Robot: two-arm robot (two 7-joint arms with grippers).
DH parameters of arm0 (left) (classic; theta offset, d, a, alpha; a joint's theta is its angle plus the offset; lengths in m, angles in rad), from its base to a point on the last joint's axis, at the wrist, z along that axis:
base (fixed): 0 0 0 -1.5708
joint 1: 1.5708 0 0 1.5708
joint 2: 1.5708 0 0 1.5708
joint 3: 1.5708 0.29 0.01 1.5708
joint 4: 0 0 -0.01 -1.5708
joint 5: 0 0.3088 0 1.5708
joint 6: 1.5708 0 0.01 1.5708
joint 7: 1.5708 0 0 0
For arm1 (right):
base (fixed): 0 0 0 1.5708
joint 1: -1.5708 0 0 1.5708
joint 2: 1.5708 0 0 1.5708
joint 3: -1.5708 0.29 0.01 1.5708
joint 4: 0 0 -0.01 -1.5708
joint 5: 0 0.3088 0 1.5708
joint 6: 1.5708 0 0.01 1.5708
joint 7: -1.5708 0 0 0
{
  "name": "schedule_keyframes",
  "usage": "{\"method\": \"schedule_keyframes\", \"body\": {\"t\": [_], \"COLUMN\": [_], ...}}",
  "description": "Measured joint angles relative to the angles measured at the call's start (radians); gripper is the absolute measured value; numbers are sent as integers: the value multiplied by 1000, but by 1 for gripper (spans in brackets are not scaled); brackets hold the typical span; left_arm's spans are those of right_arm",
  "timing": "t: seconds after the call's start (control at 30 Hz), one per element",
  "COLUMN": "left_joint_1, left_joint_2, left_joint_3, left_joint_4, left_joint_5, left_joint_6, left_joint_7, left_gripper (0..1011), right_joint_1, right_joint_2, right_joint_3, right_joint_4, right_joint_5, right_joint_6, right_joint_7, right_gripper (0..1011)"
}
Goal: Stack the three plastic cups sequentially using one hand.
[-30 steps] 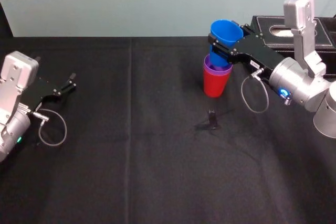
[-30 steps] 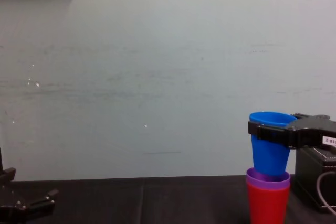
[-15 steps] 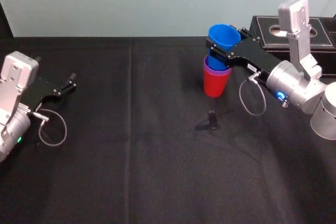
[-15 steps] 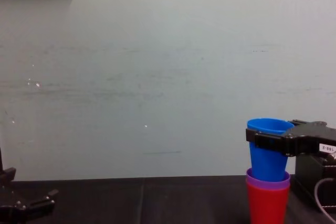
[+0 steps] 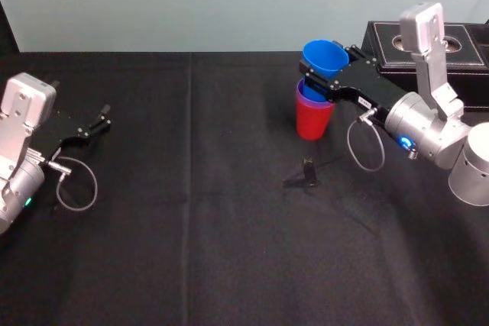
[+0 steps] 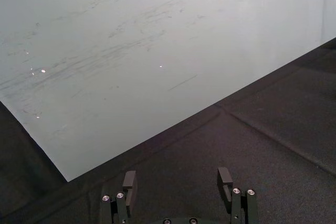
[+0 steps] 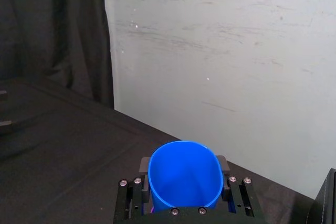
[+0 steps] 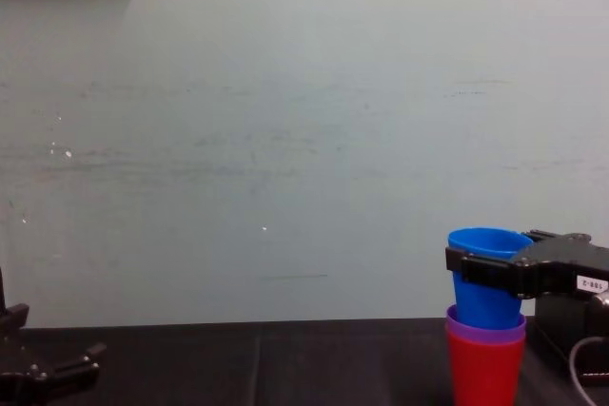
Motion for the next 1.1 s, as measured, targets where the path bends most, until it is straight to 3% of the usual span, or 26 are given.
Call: {"method": "schedule_keyframes", "body": {"t": [1.1], "left_joint_1": [0], "left_joint_2": [0], "left_joint_3": [0], "left_joint_4": [0], "left_joint_5": [0], "left_joint_6": [0], "left_joint_7": [0], "left_gripper": [1005], "right_joint_1": [-4], "right_joint_2": [-32], "right_joint_3": [-2], "right_joint_4": [72], "right_joint_5": [-47], "right_joint_6": [-33], "right_joint_7": [-4], "right_gripper": [734]}}
